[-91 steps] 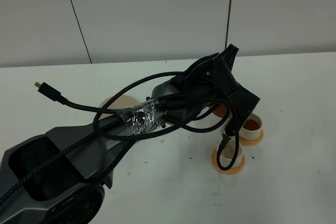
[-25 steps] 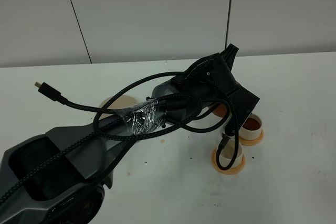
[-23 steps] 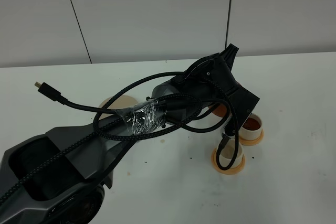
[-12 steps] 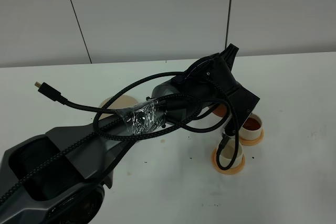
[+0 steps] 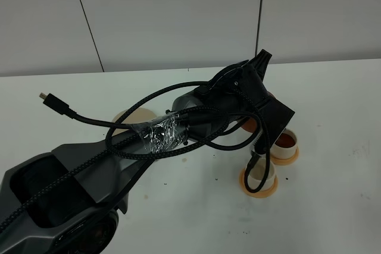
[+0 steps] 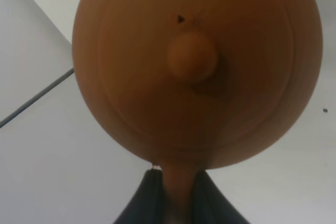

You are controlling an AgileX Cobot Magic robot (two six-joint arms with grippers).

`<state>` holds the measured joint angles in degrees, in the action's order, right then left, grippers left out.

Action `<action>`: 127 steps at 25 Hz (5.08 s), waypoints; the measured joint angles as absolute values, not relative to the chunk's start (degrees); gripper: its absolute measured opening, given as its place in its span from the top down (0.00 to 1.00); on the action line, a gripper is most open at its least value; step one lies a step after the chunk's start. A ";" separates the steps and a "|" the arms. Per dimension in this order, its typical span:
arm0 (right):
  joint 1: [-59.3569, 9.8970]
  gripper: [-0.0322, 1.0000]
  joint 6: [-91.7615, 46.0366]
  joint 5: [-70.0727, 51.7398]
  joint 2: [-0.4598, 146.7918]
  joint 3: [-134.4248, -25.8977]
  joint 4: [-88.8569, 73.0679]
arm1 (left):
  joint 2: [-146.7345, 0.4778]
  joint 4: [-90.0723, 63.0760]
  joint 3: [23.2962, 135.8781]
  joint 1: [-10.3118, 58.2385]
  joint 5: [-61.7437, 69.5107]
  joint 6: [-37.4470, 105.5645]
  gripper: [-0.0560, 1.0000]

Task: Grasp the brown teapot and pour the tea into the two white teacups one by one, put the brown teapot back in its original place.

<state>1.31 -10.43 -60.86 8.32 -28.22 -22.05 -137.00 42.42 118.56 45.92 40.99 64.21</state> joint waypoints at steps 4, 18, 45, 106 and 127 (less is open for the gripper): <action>1.31 0.66 -10.43 -60.86 8.32 -28.22 -22.05 | -137.00 42.48 118.56 45.92 40.93 64.50 0.79; 1.31 0.66 -10.43 -60.86 8.32 -28.22 -22.05 | -137.00 42.45 118.56 45.92 40.62 64.22 0.79; 1.31 0.66 -10.43 -60.86 8.32 -28.22 -22.05 | -135.66 33.01 118.56 44.13 45.21 48.81 0.79; 1.31 0.66 -10.43 -60.73 8.32 -28.22 -22.16 | -131.19 1.75 118.56 33.81 67.99 57.48 0.79; 1.31 0.66 -10.43 -60.68 8.32 -28.22 -22.16 | -113.70 3.55 89.28 35.15 56.04 50.72 0.79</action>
<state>1.31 -10.43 -60.68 8.32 -28.22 -22.16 -113.70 3.55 89.28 35.15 56.04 50.72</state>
